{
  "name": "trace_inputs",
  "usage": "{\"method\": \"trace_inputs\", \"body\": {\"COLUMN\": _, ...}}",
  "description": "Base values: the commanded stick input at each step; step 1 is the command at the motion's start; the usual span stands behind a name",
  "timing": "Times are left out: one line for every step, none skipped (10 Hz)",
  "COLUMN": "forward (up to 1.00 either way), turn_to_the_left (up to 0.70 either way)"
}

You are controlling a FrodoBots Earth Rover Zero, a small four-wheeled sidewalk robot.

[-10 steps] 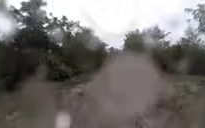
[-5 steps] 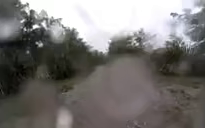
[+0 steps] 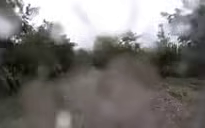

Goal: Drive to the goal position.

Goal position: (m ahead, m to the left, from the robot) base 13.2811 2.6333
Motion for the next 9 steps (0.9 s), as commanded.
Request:
{"method": "trace_inputs", "body": {"forward": 0.85, "turn_to_the_left": 0.00}}
{"method": "trace_inputs", "body": {"forward": 0.85, "turn_to_the_left": 0.00}}
{"method": "trace_inputs", "body": {"forward": 0.85, "turn_to_the_left": 0.02}}
{"method": "trace_inputs", "body": {"forward": 0.85, "turn_to_the_left": 0.25}}
{"method": "trace_inputs", "body": {"forward": 0.85, "turn_to_the_left": 0.34}}
{"method": "trace_inputs", "body": {"forward": 0.85, "turn_to_the_left": 0.34}}
{"method": "trace_inputs", "body": {"forward": 0.85, "turn_to_the_left": 0.23}}
{"method": "trace_inputs", "body": {"forward": 0.85, "turn_to_the_left": 0.00}}
{"method": "trace_inputs", "body": {"forward": 0.85, "turn_to_the_left": 0.00}}
